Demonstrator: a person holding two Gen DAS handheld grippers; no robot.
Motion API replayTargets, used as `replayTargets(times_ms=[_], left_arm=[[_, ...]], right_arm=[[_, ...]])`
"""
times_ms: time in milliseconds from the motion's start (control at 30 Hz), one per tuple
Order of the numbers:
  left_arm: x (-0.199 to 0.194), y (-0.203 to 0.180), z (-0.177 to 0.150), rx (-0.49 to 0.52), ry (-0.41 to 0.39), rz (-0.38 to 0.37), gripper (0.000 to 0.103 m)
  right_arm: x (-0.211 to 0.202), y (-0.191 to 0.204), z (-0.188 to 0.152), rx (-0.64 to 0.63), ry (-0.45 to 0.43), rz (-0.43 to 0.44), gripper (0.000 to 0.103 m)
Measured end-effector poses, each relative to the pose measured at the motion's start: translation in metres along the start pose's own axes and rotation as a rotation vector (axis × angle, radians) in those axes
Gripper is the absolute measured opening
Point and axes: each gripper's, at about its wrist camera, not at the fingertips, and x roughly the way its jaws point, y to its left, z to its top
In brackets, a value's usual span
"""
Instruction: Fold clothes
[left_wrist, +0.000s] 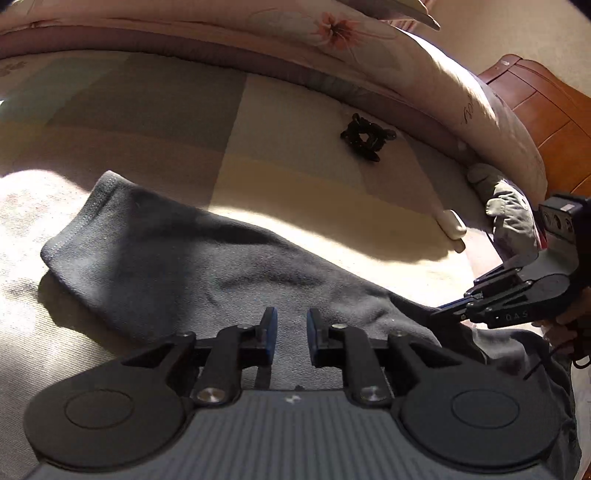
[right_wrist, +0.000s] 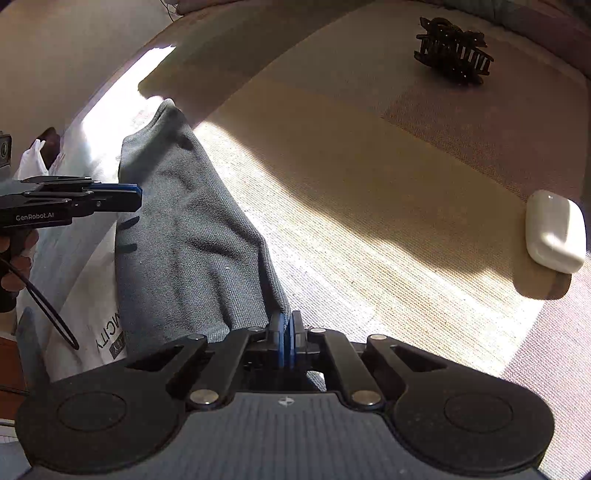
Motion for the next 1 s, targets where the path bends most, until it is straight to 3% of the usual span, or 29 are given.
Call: replayTargets(times_ms=[133, 333, 467, 533, 600, 700, 800, 867, 933, 1000], left_arm=[[0.019, -0.026, -0.019, 0.099, 0.075, 0.007, 0.024], [0.011, -0.038, -0.023, 0.147, 0.08, 0.053, 0.024], [0.005, -0.054, -0.024, 0.223, 0.084, 0.068, 0.024], [0.005, -0.069, -0.026, 0.272, 0.084, 0.059, 0.024], [0.006, -0.086, -0.03, 0.32, 0.09, 0.024, 0.025], [0.009, -0.114, -0.038, 0.394, 0.089, -0.051, 0.026], [0.021, -0.142, -0.048, 0.454, 0.1, -0.129, 0.028], [0.028, -0.153, -0.056, 0.498, 0.13, -0.143, 0.029], [0.036, -0.155, -0.066, 0.507, 0.204, -0.095, 0.028], [0.034, -0.153, -0.073, 0.484, 0.241, -0.063, 0.029]], right_arm=[[-0.004, -0.006, 0.004, 0.039, -0.057, -0.074, 0.004], [-0.038, 0.002, -0.019, 0.084, -0.152, -0.097, 0.01], [-0.076, 0.022, -0.067, 0.086, -0.161, -0.093, 0.016], [-0.08, 0.034, -0.097, 0.068, -0.113, -0.096, 0.023], [-0.076, 0.048, -0.126, 0.045, -0.064, -0.107, 0.035], [-0.063, 0.071, -0.158, -0.027, -0.036, -0.134, 0.039], [-0.045, 0.088, -0.171, -0.115, -0.029, -0.221, 0.035], [-0.039, 0.094, -0.173, -0.134, -0.034, -0.278, 0.017], [-0.044, 0.092, -0.174, -0.071, -0.033, -0.241, 0.013], [-0.048, 0.09, -0.181, -0.009, 0.014, -0.136, 0.01]])
